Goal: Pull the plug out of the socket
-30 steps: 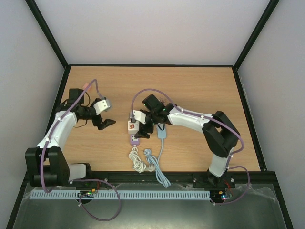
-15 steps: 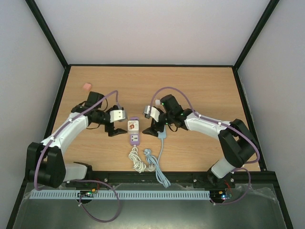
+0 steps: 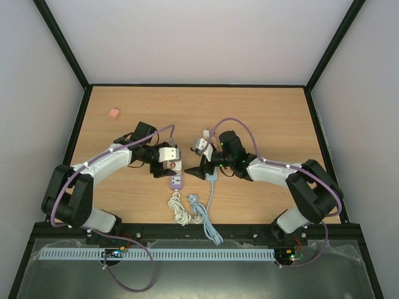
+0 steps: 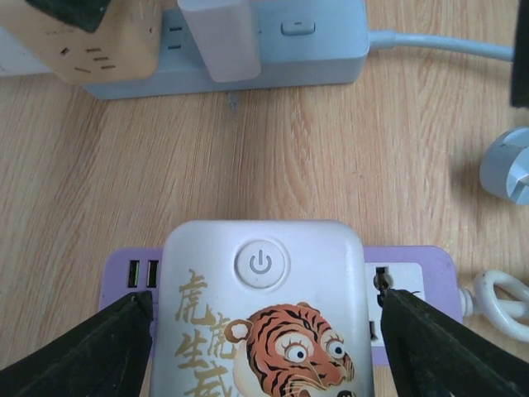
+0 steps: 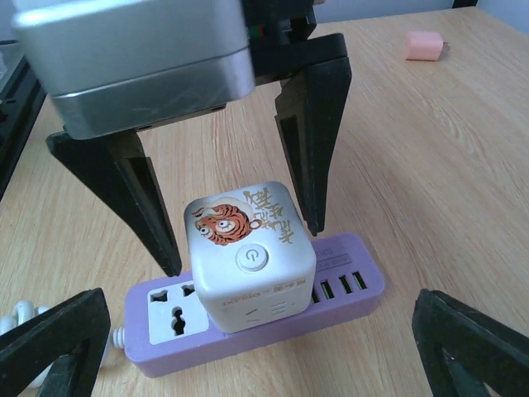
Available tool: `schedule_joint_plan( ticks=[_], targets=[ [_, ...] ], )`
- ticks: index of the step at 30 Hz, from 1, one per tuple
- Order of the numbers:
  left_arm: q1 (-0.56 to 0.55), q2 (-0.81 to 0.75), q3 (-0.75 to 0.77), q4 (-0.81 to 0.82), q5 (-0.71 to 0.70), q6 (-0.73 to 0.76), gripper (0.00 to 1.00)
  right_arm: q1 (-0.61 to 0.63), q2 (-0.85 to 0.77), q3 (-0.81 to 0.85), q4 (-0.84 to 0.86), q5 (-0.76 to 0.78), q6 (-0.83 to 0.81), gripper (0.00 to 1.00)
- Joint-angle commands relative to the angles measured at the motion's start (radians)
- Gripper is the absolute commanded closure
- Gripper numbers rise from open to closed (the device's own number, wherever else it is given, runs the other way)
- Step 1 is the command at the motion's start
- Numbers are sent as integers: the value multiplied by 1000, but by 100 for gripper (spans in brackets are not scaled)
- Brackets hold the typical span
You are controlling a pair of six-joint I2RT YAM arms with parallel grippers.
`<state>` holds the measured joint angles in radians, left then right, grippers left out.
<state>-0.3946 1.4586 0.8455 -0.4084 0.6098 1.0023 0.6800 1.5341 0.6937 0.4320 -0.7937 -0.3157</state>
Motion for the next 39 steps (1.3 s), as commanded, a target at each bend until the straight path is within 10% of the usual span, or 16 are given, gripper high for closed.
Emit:
schedule_joint_plan(
  ticks=[1,11,39],
  targets=[
    [-6,-21,-39,40,-29,19,25,7,35,-39,159,-24,20,2],
    [57,-57,-64,-35,30,101,54,103,117,-8,191,19,-25,2],
    [76,-63,-91,-91,143,169,60,183,449,147,279,57,-49,2]
  ],
)
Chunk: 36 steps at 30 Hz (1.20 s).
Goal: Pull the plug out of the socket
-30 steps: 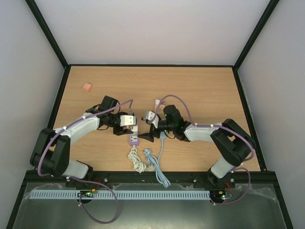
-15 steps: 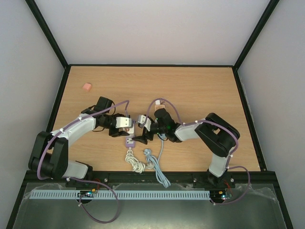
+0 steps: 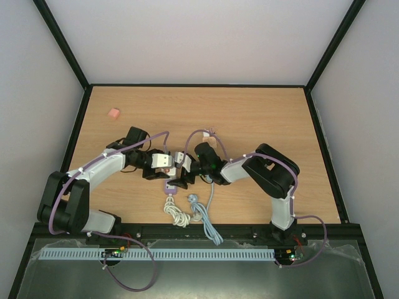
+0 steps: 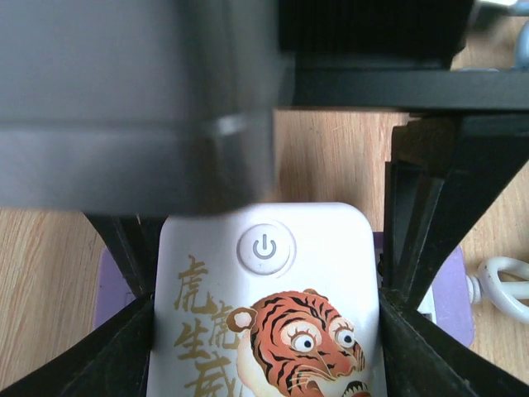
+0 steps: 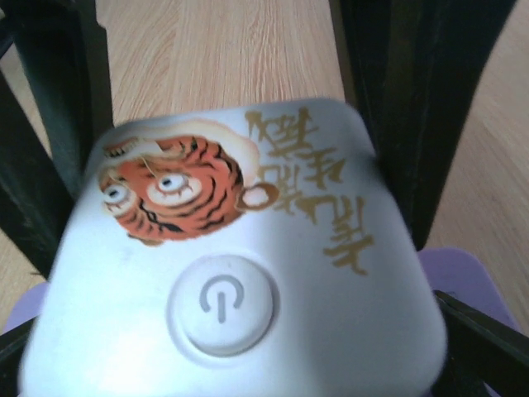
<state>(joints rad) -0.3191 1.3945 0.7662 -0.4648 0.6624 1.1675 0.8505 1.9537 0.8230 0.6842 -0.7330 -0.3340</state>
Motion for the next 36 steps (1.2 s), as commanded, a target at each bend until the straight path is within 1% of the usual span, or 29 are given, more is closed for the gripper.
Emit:
schedule_joint_plan(
  ticks=[1,7,17,23,28,36],
  targets=[
    [0,-1,-12,-35,94,2,60,12,33,16,23,-3,-36,2],
    [3,-14,-1,-46,125,-8,62,13,53,1,6,5,-48,2],
    [26,-19,24,-51,184,-32,64,12,66,-24,-109,-1,-121,1],
    [25,-74,0,-29,150,-31,65,11,80,-28,-117,-4,-113,1],
    [28,-110,0,-61,124,-10,66,7,89,-23,-119,-2,-106,1],
    [69,-125,15,-114,134,13,66,-3,92,-24,-133,0,-111,1]
  ],
)
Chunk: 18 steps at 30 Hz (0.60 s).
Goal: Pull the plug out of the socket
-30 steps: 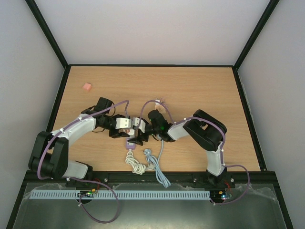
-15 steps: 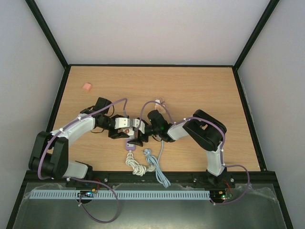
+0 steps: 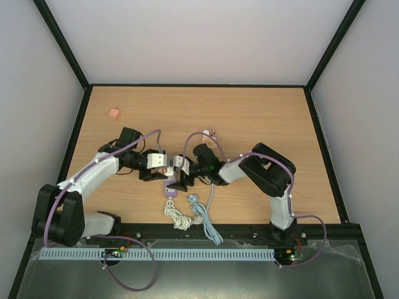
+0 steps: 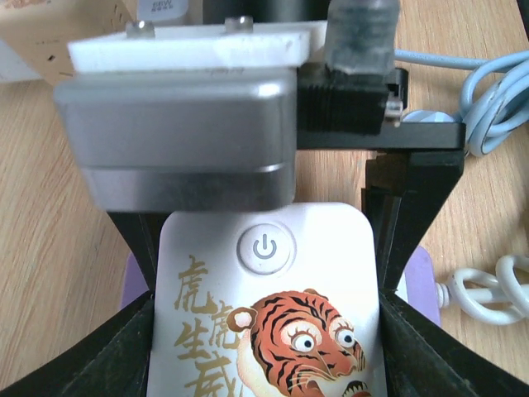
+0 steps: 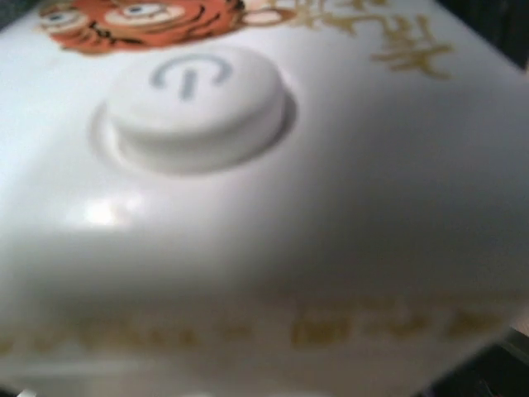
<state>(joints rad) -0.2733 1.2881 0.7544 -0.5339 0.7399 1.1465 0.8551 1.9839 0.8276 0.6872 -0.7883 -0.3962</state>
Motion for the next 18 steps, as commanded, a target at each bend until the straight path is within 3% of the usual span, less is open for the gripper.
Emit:
schedule_joint_plan(
  ticks=[1,9,18],
  targets=[
    [31,-21,31,-55,54,42,67,-8,62,-29,-136,56,-49,1],
    [183,-10,112,-137,55,77,67,-10,31,-5,-157,52,-39,1],
    [315,75,187,82,-98,-106,64,-10,-48,106,-216,14,23,2]
  ],
)
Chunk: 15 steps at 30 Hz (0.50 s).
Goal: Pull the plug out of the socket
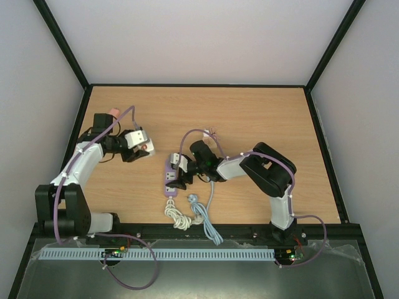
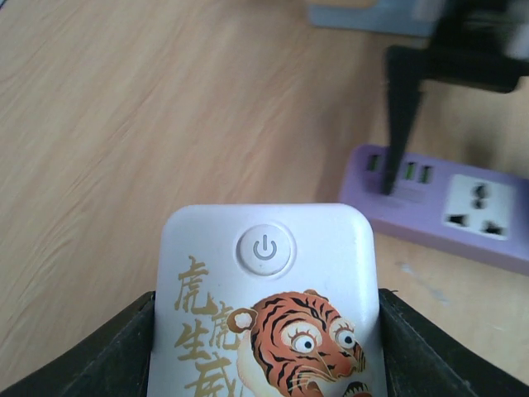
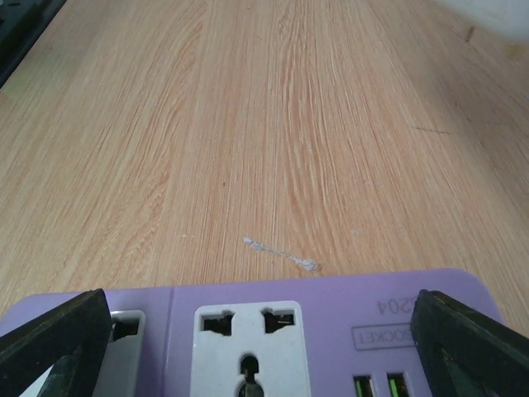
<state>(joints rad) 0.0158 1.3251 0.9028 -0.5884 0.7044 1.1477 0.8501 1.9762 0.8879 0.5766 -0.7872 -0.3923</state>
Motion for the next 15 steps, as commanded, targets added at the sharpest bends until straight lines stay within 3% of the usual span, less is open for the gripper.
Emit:
schedule_joint_plan(
  ticks=[1,6,15],
  targets=[
    [29,50,40,192,-98,-148,64,-5,-47,59,-114,10,23,2],
    [34,137,80,387,-280,-270,63,-5,-81,97,-158,1,37,2],
    [35,366,245,509,-494,-312,63,-12,-154,113,-219,10,69,2]
  ],
)
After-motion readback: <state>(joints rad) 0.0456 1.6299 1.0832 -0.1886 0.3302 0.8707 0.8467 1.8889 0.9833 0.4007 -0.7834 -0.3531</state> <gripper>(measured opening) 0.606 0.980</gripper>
